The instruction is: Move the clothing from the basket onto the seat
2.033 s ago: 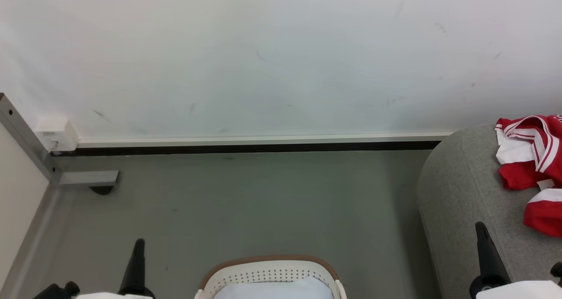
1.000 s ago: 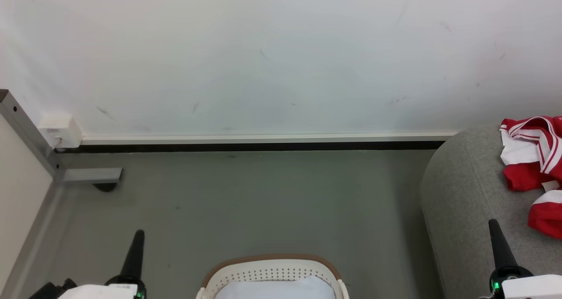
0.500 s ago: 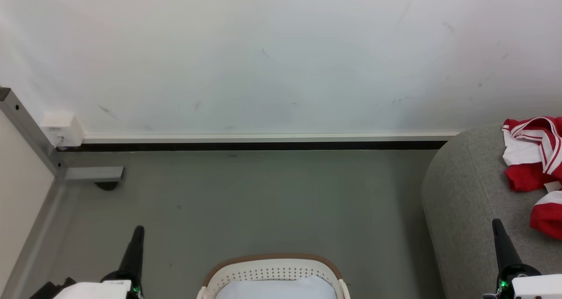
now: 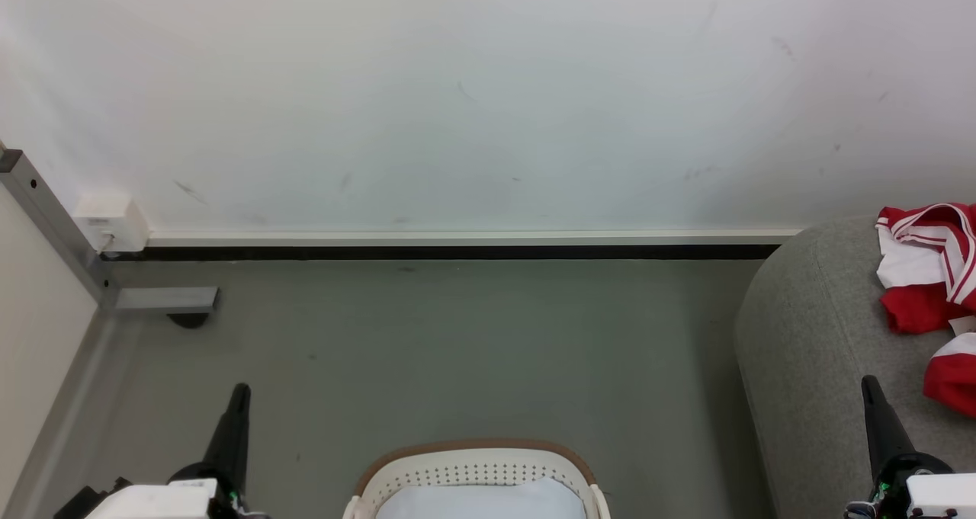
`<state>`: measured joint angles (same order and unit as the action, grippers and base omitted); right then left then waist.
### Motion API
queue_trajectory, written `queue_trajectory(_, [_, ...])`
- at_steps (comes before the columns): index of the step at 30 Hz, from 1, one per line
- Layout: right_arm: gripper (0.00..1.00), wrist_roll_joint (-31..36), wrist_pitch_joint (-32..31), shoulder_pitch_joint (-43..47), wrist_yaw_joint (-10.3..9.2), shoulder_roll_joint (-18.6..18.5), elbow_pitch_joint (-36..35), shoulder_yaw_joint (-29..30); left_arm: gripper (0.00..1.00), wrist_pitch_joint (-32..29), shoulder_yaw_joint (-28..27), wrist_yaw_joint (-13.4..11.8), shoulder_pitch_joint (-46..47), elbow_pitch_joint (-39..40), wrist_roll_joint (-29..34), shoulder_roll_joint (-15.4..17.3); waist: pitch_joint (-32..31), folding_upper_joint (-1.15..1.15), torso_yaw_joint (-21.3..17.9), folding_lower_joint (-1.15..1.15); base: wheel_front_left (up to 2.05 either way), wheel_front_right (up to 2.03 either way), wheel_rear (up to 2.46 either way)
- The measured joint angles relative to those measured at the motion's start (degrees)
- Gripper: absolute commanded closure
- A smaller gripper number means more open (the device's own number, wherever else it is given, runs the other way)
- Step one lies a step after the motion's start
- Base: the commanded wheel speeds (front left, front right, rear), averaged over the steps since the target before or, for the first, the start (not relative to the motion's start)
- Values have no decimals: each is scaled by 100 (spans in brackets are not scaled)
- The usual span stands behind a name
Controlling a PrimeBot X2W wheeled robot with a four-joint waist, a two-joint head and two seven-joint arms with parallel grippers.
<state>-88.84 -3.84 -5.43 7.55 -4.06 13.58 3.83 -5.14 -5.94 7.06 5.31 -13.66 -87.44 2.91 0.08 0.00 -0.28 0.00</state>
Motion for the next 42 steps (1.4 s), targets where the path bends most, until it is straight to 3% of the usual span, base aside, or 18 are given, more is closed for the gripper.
queue_trajectory(14, [100, -455, -163, -33, 0, 22, 31, 129, 100, -140, -56, 27, 68, -41, -453, -8, 10, 0, 28, 0, 0, 0, 0])
queue_trajectory(42, [100, -445, -189, -36, 0, 47, 34, 176, 100, -141, -58, 31, 71, -43, -454, -9, 10, 0, 29, 0, 0, 0, 0])
